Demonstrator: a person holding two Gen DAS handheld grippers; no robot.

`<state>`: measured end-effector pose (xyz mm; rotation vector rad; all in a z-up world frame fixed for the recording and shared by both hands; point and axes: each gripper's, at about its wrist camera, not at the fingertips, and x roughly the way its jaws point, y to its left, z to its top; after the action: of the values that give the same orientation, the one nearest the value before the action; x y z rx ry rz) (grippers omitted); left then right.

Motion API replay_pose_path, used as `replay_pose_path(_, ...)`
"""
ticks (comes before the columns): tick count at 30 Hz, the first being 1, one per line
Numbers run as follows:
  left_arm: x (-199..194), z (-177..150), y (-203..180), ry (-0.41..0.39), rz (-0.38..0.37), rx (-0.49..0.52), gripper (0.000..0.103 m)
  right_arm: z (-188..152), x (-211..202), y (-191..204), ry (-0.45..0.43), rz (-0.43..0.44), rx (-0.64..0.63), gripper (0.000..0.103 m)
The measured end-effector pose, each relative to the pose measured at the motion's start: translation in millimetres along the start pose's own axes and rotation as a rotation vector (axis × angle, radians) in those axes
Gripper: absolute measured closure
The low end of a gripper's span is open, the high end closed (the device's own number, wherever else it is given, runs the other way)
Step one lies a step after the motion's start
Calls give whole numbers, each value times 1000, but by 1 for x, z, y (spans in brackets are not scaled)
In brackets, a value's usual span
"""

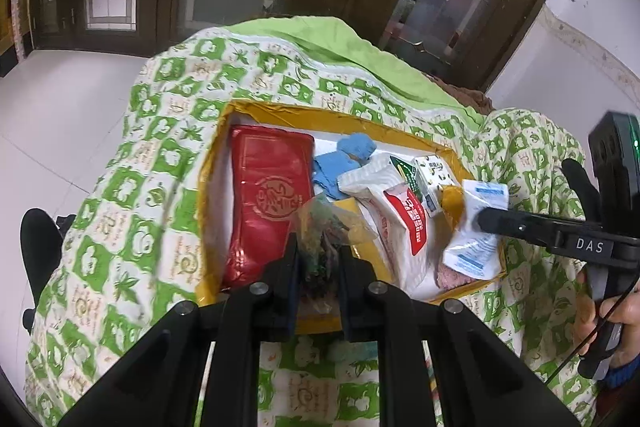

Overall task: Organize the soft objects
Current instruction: 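Lower the sachet into the tray with the right gripper while the left lowers the stick bag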

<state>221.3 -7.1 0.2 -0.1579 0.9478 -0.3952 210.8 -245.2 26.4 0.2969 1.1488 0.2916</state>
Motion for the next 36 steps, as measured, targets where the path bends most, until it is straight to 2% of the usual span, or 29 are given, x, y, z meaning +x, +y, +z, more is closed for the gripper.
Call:
replay_pose_path(10,25,-1,-9,34,6,37,88,-6,34,11,62,3,-64,62)
replay_pose_path(17,29,-4,-7,36,17,35,87,-8,37,10,48,0,-64,57)
replay_pose_path(19,28,-4,-8,32,19,34,82,-8,36,9,39,1,-55,50)
replay_pose_path(21,27,-4,-9,26,29,39,69,-7,32,7,20,11,-40,41)
replay_pose_path(22,26,-4,-10,19,40,45,56,-7,29,7,13,14,-36,38)
replay_pose_path(24,24,-5,-13,4,56,57,41,-7,25,6,-2,25,-26,37)
replay_pose_path(26,22,-6,-15,1,62,63,34,-7,22,6,-13,35,-16,37)
replay_pose_path(32,19,-8,-19,-1,76,71,33,-12,13,7,-40,48,0,37)
replay_pose_path(36,14,-11,-22,-5,73,72,26,-19,-1,9,-70,62,10,34)
